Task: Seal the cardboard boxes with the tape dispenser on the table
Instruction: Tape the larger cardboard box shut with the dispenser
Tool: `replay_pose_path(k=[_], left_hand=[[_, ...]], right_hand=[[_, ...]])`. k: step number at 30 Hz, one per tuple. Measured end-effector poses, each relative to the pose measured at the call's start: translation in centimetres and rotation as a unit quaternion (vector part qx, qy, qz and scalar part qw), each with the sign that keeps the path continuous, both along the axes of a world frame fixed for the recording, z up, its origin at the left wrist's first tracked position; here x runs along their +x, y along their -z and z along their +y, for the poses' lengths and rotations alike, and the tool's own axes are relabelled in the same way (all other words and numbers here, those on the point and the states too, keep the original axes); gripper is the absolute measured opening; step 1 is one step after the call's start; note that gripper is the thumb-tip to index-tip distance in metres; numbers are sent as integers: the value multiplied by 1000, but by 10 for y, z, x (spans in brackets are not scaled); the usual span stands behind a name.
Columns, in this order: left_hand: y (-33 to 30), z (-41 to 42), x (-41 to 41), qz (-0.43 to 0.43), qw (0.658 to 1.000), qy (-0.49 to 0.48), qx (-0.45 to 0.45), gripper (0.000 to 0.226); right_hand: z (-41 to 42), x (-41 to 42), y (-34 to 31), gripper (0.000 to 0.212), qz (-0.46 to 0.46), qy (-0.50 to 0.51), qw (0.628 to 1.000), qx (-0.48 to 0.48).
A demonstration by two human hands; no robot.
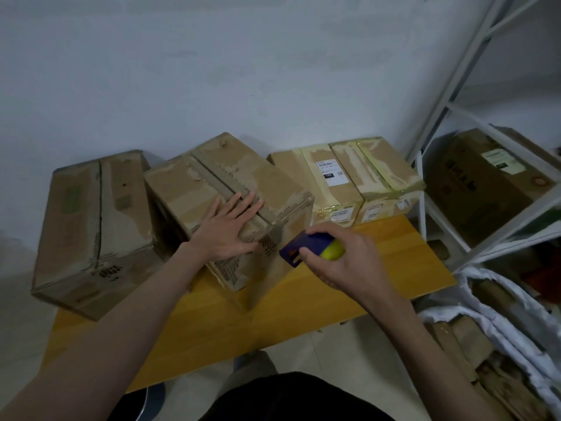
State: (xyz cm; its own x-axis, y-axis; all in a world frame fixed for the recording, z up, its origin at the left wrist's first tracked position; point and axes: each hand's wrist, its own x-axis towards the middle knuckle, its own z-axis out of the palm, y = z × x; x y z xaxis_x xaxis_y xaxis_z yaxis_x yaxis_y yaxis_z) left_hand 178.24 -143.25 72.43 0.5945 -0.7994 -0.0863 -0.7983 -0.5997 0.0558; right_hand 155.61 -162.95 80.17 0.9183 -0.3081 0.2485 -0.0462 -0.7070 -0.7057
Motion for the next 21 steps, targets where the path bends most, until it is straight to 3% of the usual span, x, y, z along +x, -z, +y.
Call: replay_pose_path(k=[4, 13, 18, 21], left_hand=[[-1, 0, -1, 0, 1000, -8, 5, 103], [-7, 2, -6, 18, 1000, -4, -22, 101], [-6, -1, -4, 8, 1000, -8, 9, 100], [-4, -1, -4, 1, 1000, -4, 14, 100]], right_hand=[[20, 28, -11, 25, 58, 3, 996, -74], [23, 77, -27, 23, 149, -41, 980, -128], [2, 55, 29, 31, 281, -42, 950, -129], [-14, 38, 51, 26, 284, -5, 955, -91]])
